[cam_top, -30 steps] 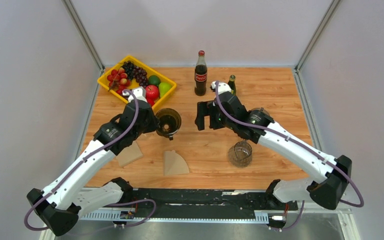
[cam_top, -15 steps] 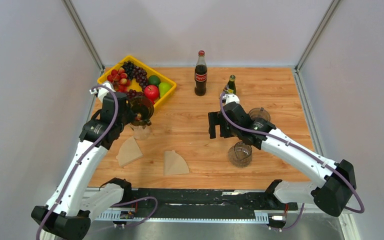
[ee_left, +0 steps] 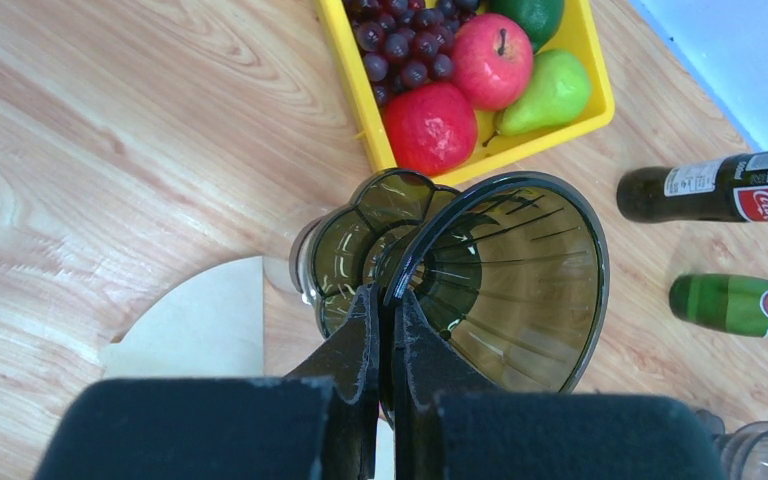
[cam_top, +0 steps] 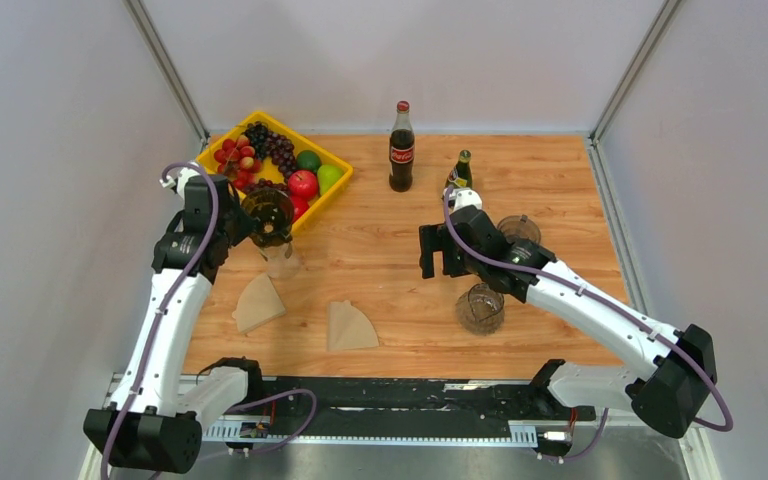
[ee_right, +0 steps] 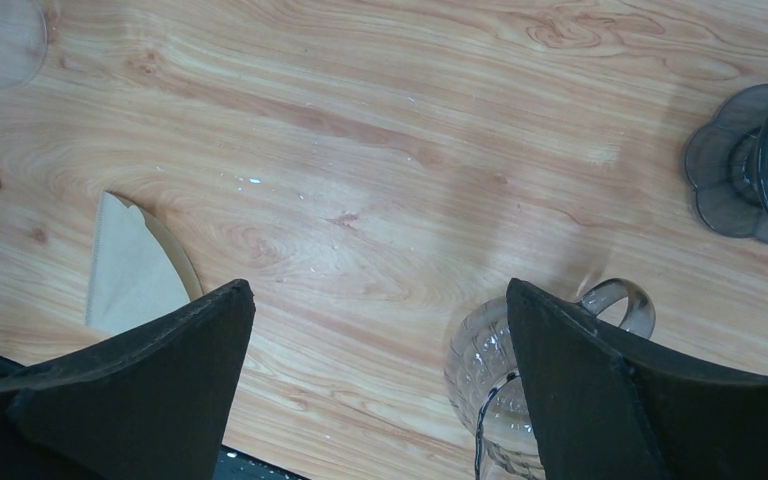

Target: Place the coffee filter in the dripper

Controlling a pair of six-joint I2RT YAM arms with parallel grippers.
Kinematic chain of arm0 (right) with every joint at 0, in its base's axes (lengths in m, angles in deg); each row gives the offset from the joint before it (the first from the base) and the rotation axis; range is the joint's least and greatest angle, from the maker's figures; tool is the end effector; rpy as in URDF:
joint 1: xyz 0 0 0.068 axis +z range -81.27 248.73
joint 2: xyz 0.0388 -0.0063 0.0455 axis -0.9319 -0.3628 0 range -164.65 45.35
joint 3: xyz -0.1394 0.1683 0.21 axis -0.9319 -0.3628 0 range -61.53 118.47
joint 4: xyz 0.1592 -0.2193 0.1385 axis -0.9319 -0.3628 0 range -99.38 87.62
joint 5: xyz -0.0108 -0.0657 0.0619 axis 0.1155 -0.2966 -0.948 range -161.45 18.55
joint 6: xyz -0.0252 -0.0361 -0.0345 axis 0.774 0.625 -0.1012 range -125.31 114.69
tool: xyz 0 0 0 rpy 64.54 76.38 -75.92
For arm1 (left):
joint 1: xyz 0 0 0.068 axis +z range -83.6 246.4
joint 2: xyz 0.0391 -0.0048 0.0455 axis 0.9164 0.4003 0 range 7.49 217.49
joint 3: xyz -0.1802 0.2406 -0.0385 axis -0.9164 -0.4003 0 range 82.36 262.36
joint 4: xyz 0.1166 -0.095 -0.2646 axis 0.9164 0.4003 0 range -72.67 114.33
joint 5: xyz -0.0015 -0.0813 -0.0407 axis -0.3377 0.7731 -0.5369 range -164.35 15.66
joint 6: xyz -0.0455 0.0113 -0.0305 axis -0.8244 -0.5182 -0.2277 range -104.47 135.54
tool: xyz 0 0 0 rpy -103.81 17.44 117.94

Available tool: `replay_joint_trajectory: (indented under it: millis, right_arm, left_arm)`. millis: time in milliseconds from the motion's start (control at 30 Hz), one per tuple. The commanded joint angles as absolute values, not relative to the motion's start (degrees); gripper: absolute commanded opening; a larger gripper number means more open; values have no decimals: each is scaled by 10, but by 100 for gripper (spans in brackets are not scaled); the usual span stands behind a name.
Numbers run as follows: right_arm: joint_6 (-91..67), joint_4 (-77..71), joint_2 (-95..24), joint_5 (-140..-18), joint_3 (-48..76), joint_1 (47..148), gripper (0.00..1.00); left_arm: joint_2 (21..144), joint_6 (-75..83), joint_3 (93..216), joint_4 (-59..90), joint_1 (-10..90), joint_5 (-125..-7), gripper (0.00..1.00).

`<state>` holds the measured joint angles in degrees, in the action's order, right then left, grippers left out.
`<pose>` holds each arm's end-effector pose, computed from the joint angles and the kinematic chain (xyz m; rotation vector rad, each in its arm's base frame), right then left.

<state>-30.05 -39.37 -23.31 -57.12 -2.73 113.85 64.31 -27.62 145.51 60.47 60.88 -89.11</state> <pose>0.2080 0.1952 0.3165 -0.3037 2.3557 0.2924 0.2295 -0.0123 0.3855 -0.8411 2.0277 -0.1934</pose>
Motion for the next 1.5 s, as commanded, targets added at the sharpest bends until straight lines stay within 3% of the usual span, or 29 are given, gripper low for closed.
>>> replay_joint_trajectory:
  millis: [0,367,733,1067,1133,1367,1467]
  right_arm:
    - [-294,-371,-222,-562,-33,1137,100]
    - [-298,-370,-235,-565,-32,1138,100]
    - [-298,-371,-231,-563,-34,1137,100]
    - [-291,-370,-223,-554,-38,1138,100]
    - [-288,-370,-225,-558,-40,1138,100]
    - [-275,-370,-222,-563,-41,1137,100]
    - [-272,-370,-221,-566,-39,1138,100]
  left_arm:
    - [653,-283,1452,581,631,-860,0]
    - [657,-291,1432,592,638,-863,0]
    - [657,-293,1422,594,639,-872,7]
    - [652,-291,1426,606,641,-888,31]
    - [649,-285,1430,609,641,-888,43]
    - [629,-276,1443,617,640,-890,67]
    - [614,-267,1450,620,640,-886,95]
